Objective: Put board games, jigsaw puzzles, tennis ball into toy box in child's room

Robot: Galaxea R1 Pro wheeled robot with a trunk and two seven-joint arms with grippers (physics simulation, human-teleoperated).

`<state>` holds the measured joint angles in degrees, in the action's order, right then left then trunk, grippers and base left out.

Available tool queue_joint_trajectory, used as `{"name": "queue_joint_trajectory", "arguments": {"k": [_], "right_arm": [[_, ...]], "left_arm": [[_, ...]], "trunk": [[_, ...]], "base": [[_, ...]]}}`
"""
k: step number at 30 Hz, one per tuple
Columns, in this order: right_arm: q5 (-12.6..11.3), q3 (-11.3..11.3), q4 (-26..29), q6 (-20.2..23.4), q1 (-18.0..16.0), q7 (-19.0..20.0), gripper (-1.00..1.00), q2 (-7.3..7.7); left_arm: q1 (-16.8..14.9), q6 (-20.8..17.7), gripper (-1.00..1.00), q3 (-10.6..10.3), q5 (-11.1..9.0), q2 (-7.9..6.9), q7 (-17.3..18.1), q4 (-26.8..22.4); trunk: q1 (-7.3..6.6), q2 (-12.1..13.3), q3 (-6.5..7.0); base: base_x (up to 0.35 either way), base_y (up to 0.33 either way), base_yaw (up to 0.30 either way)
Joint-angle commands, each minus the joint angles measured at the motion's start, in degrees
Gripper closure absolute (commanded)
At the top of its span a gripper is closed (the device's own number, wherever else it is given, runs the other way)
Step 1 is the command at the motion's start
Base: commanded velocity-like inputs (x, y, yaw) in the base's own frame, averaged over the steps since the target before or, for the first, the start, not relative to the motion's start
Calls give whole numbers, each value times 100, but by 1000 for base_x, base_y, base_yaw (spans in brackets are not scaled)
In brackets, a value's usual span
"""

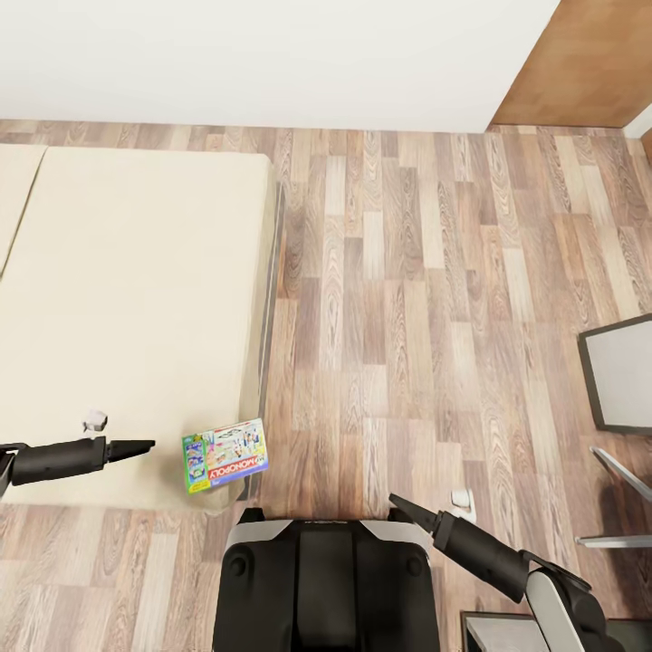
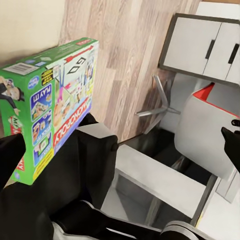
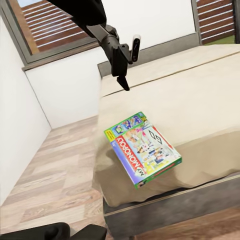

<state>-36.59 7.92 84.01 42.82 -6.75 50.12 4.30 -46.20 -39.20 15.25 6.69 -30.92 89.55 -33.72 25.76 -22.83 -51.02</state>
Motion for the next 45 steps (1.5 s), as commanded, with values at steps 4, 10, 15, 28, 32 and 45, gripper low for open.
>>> {"name": "queue_joint_trajectory", "arguments": {"k": [4, 10, 15, 28, 32, 45], "right_arm": [[-24, 8, 1, 33, 0, 8, -100, 1], [-31, 10, 1, 26, 4, 21, -100, 0], [-32, 13, 1, 25, 6, 26, -100, 0], [-26, 16, 1, 25, 6, 33, -100, 0], [-25, 13, 1, 25, 7, 33, -100, 0], [-36, 11, 1, 25, 7, 38, -100, 0]], "left_arm": [[-3, -61, -100, 23, 61, 6, 45, -3], [-3, -63, -100, 22, 61, 13, 45, -4], [-3, -65, -100, 22, 61, 18, 45, -4], [-3, -104, -100, 31, 63, 24, 45, -7], [-3, -105, -100, 37, 61, 24, 45, -6], [-3, -106, -100, 47, 61, 28, 45, -9]], "trunk": [[2, -8, 4], [2, -8, 49], [2, -8, 93], [2, -8, 212], [2, -8, 249], [2, -8, 369]], "base": [[-146, 0, 0], [-103, 0, 0], [-25, 0, 0], [-2, 0, 0], [0, 0, 0], [0, 0, 0]]}}
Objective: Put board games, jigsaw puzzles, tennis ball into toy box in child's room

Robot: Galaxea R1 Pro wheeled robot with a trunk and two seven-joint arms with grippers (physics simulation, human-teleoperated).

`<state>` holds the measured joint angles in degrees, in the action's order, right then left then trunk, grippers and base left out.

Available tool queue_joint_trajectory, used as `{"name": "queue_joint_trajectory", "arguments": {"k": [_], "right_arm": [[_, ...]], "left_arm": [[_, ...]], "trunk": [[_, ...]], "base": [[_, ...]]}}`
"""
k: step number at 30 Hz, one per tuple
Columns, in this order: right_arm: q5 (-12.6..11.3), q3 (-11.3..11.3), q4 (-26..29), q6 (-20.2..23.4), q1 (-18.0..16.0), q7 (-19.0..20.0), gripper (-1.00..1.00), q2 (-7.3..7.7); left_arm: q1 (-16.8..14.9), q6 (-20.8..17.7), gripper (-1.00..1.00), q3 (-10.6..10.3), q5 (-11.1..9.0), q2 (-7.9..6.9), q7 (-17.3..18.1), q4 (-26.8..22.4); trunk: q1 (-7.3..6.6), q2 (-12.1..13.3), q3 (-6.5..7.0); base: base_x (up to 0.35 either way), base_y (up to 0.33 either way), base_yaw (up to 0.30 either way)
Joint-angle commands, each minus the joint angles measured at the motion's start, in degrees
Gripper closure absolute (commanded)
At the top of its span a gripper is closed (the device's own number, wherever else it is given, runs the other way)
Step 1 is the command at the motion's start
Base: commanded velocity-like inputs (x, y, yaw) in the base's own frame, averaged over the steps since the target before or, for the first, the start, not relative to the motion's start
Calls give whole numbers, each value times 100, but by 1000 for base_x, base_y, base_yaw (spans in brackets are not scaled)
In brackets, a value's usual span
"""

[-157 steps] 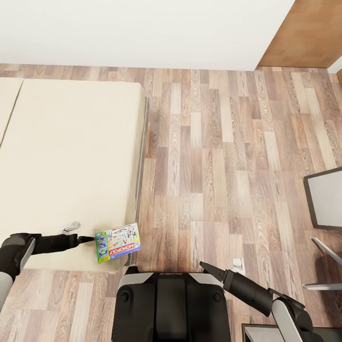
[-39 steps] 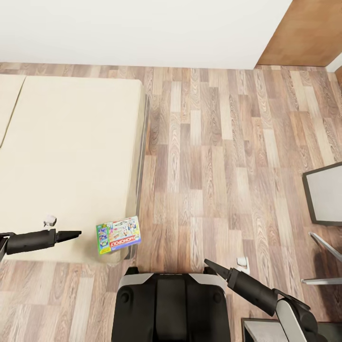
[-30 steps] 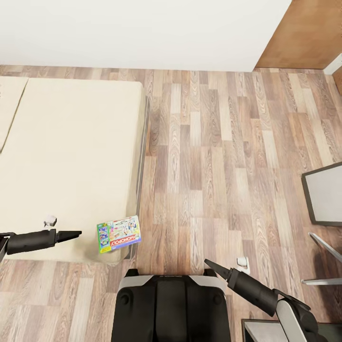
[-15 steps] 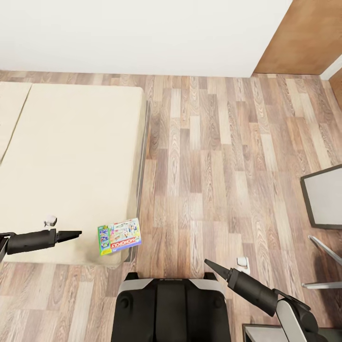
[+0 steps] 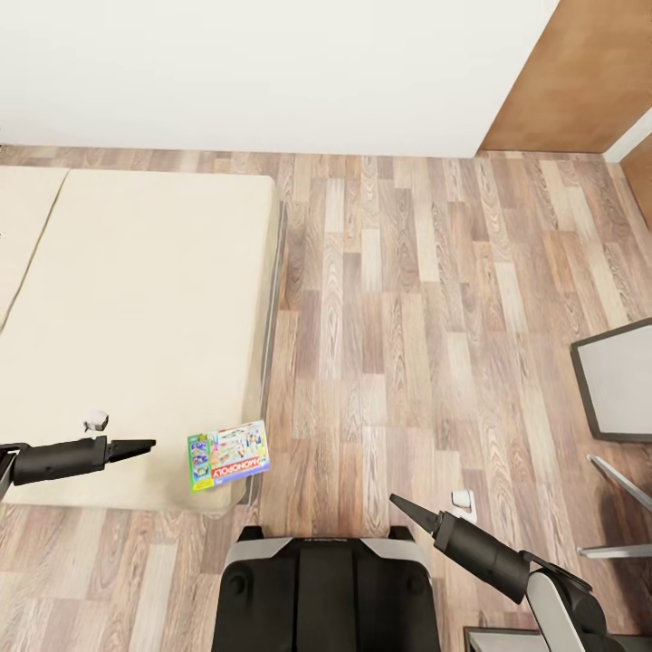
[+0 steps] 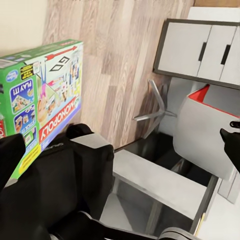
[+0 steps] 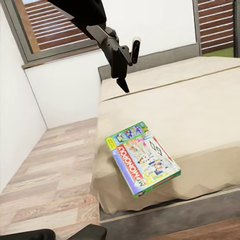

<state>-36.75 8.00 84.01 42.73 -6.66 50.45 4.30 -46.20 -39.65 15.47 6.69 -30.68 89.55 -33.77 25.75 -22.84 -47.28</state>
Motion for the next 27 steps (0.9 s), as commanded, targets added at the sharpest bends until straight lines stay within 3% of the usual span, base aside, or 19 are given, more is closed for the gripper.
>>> {"name": "queue_joint_trajectory", "arguments": {"k": [1, 27], "right_arm": [[-19, 3, 1, 33, -2, 6, -100, 1], [-16, 0, 1, 33, -2, 9, -100, 1]], "left_arm": [[-3, -61, -100, 25, 61, 5, 45, -3], [-3, -69, -100, 31, 118, 26, 45, 0]], "trunk": [[4, -8, 4], [4, -8, 244]], "base": [[0, 0, 0], [0, 0, 0]]}}
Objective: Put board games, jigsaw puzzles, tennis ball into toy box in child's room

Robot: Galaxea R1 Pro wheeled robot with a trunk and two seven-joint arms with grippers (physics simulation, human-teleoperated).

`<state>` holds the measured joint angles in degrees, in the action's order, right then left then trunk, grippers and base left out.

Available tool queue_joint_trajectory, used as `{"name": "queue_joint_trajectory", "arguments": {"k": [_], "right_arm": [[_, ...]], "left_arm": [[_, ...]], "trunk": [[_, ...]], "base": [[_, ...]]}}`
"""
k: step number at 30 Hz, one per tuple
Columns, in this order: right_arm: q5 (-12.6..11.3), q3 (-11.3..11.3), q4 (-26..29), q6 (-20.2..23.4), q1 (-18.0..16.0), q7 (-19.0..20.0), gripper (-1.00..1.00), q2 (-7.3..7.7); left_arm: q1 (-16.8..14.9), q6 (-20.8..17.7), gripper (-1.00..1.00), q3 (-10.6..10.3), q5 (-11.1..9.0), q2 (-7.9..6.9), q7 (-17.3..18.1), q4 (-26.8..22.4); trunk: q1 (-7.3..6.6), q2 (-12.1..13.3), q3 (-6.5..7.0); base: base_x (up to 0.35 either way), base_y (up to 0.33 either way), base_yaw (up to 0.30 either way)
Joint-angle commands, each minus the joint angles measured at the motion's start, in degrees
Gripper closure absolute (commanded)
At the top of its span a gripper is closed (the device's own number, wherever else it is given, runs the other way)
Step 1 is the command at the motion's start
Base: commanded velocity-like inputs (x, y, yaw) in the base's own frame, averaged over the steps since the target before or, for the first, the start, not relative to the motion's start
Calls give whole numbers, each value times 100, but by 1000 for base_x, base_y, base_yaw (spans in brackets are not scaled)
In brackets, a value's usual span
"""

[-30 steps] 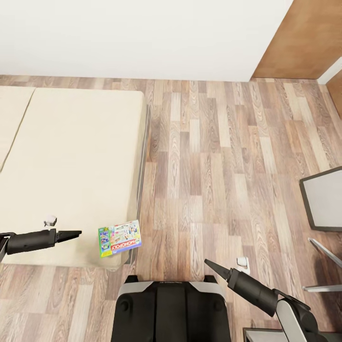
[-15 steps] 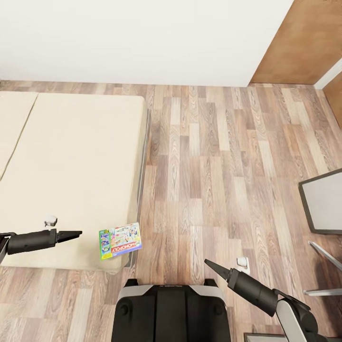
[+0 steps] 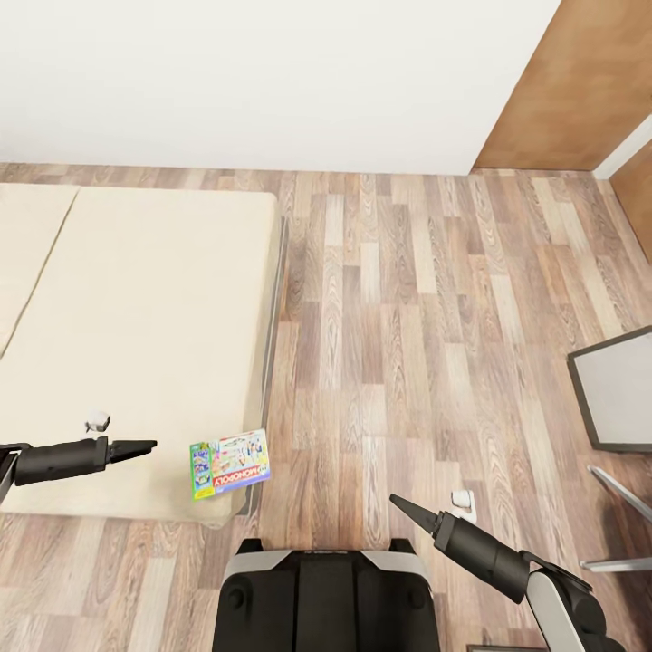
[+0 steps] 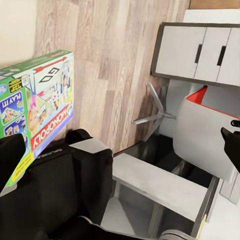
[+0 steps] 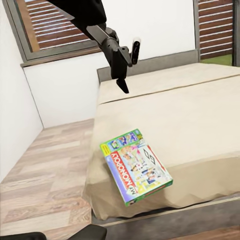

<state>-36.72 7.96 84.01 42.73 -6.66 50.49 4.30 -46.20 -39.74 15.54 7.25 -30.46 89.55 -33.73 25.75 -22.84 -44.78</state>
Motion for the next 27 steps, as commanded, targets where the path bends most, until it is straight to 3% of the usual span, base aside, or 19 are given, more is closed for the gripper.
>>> {"name": "queue_joint_trajectory", "arguments": {"k": [1, 11, 16, 27], "right_arm": [[-19, 3, 1, 33, -2, 8, -100, 1], [-21, 5, 3, 33, -3, 18, -100, 8], [-26, 140, 34, 41, 4, 28, -100, 6], [-28, 346, 12, 58, 7, 38, -100, 14]], "left_arm": [[-3, -61, -100, 23, 59, 3, 45, -5], [-3, -101, -100, 7, 40, -3, 45, -3], [2, -391, -100, -5, 37, -1, 45, -5], [70, -486, -100, -11, 70, 115, 45, 31]], "trunk": [[4, -8, 4], [4, -8, 97], [4, -8, 144], [4, -8, 247]], "base": [[0, 0, 0], [0, 0, 0], [0, 0, 0], [0, 0, 0]]}}
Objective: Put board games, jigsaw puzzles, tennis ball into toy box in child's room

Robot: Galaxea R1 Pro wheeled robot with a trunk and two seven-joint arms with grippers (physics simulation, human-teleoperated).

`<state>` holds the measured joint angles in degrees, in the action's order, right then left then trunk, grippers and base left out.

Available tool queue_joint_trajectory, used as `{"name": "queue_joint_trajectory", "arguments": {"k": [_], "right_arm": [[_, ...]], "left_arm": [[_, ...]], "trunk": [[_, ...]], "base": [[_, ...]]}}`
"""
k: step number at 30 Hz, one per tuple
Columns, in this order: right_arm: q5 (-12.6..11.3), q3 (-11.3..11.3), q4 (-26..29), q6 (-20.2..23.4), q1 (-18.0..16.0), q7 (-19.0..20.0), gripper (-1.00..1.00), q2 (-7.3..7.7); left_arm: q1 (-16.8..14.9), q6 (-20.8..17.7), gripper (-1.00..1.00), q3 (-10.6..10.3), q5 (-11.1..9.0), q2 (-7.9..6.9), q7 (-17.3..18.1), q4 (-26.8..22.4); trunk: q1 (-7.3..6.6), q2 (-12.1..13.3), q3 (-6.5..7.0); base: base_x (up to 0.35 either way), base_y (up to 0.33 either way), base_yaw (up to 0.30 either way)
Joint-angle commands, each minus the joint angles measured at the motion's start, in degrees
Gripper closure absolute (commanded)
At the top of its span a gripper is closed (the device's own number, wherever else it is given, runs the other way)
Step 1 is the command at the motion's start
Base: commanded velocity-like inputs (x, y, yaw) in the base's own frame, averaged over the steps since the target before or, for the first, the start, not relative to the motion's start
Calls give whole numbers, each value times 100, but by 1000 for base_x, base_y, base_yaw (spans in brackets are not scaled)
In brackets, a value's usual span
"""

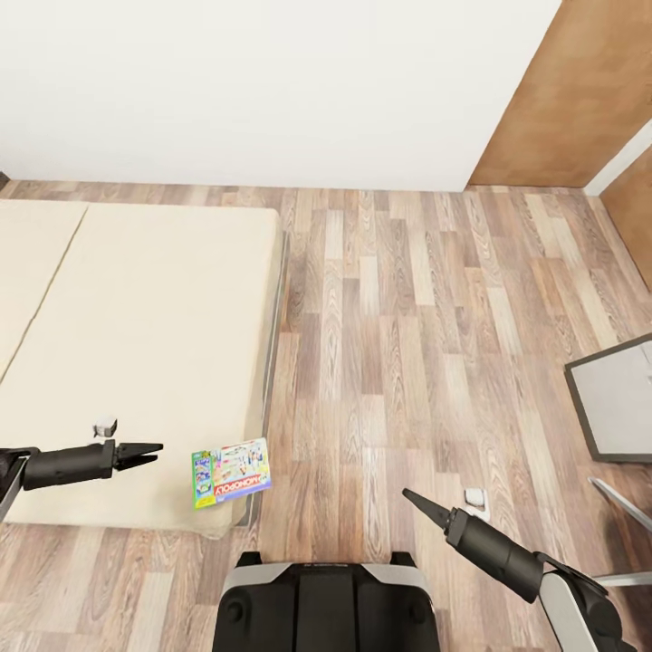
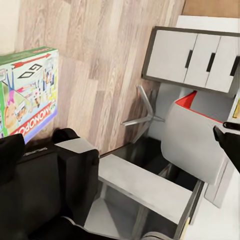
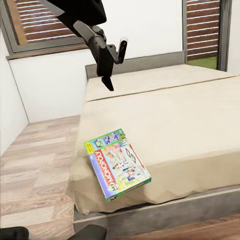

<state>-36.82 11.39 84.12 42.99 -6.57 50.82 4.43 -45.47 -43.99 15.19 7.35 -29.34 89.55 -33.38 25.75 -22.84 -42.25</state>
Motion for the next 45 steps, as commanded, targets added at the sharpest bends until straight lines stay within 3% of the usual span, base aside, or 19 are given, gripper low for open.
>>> {"name": "queue_joint_trajectory", "arguments": {"k": [1, 45], "right_arm": [[-18, 20, 0, 33, -2, 6, -100, 1], [-14, 109, -10, 34, -2, 16, -100, -8]], "left_arm": [[-2, -62, -100, 23, 60, 8, 45, -3], [47, -66, -100, 11, 65, 23, 45, -2]], "trunk": [[4, -8, 4], [4, -8, 415]], "base": [[0, 0, 0], [0, 0, 0]]}}
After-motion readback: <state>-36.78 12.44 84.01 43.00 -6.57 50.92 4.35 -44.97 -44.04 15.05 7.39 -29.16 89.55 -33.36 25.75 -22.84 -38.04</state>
